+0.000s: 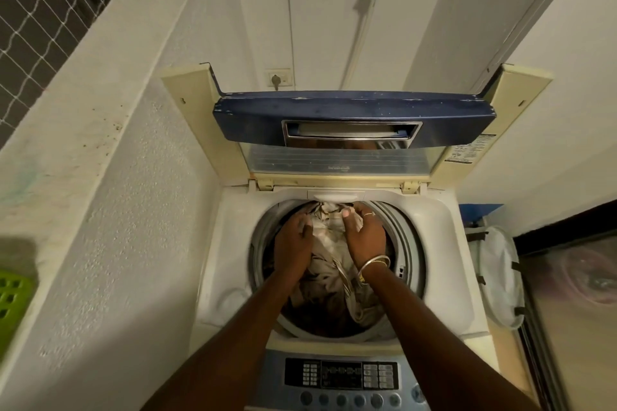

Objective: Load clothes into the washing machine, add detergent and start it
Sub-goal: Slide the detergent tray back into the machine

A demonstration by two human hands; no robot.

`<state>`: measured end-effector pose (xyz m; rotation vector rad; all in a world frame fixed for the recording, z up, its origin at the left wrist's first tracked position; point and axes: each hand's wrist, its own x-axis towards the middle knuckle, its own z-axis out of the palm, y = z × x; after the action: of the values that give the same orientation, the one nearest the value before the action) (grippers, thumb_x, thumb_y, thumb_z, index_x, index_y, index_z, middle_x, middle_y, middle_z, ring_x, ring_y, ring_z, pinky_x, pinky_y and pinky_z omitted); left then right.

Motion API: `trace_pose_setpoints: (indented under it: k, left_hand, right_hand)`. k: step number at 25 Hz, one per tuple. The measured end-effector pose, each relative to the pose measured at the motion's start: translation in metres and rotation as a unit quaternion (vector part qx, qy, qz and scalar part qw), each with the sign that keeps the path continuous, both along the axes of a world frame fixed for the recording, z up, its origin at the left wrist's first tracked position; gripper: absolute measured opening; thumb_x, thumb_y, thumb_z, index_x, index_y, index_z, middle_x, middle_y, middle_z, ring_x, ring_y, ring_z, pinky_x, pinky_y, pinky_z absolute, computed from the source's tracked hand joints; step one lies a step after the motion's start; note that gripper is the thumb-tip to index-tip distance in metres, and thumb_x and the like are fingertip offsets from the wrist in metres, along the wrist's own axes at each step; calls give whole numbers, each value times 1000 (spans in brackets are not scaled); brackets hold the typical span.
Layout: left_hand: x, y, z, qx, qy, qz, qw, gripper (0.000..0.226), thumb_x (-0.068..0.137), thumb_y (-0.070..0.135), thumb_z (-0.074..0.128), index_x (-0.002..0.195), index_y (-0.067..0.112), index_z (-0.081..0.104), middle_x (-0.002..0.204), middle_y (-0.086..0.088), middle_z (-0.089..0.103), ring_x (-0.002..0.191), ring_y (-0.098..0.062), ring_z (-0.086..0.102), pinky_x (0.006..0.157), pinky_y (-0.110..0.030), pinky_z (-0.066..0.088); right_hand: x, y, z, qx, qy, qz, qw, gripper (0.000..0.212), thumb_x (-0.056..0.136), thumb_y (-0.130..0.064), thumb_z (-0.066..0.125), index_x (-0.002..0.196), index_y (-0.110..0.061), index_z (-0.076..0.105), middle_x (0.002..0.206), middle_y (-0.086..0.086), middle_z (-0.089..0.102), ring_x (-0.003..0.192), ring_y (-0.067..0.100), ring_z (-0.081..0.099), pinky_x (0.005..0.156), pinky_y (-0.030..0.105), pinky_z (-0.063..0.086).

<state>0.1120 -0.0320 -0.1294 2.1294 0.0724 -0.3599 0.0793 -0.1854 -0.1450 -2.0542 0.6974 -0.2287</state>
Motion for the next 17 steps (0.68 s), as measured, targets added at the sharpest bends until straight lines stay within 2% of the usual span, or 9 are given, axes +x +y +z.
trace_pose_setpoints:
  k: [2, 4, 6, 9, 12, 14, 17]
  left_hand:
    - [-8, 10, 3, 26, -45, -49, 997, 38, 101, 31, 51, 137, 20, 55, 138, 0, 58, 127, -17, 52, 102, -24, 37]
    - [-12, 21, 3, 83, -99, -108, 986, 43, 100, 31, 53, 142, 21, 49, 144, -2, 52, 134, -19, 46, 108, -25, 33]
    - [-16, 30, 2, 169, -159, -165, 959, 48, 100, 33, 50, 145, 19, 45, 151, -6, 43, 142, -23, 37, 116, -33, 29]
    - [-25, 37, 6, 295, -216, -225, 903, 55, 100, 39, 44, 149, 15, 37, 160, -13, 28, 149, -31, 23, 120, -47, 22]
    - [-34, 45, 13, 370, -223, -270, 861, 68, 97, 46, 46, 154, 14, 26, 164, -16, 13, 152, -35, 12, 119, -51, 8]
    - [-39, 49, 19, 374, -219, -275, 858, 71, 97, 47, 47, 155, 13, 24, 164, -16, 11, 152, -34, 10, 119, -51, 4]
    - [-41, 55, 29, 356, -221, -272, 866, 68, 99, 44, 44, 155, 13, 24, 165, -14, 9, 153, -33, 8, 122, -54, 11]
  right_hand:
    - [-7, -5, 4, -70, 3, 52, 996, 50, 93, -58, 46, 121, -21, 63, 115, 1, 68, 112, 19, 60, 97, 39, 50]
    - [-14, -8, 11, -139, 10, 93, 986, 51, 94, -54, 46, 128, -18, 60, 127, 4, 64, 124, 23, 53, 105, 40, 45]
    - [-21, -6, 23, -203, 19, 126, 971, 53, 95, -47, 49, 136, -13, 54, 140, 9, 55, 136, 27, 42, 113, 42, 37]
    - [-29, 2, 34, -314, 55, 192, 928, 64, 98, -49, 43, 148, -10, 39, 158, 12, 34, 149, 30, 23, 119, 50, 26]
    - [-39, 9, 45, -342, 103, 224, 907, 72, 98, -56, 32, 155, -13, 25, 164, 12, 15, 152, 29, 9, 121, 54, 18]
    - [-47, 12, 51, -341, 123, 217, 906, 74, 98, -59, 29, 156, -13, 21, 165, 12, 9, 153, 29, 5, 121, 55, 15]
    - [-54, 15, 59, -334, 119, 204, 912, 76, 98, -59, 33, 156, -13, 18, 165, 12, 7, 153, 29, 4, 121, 55, 14]
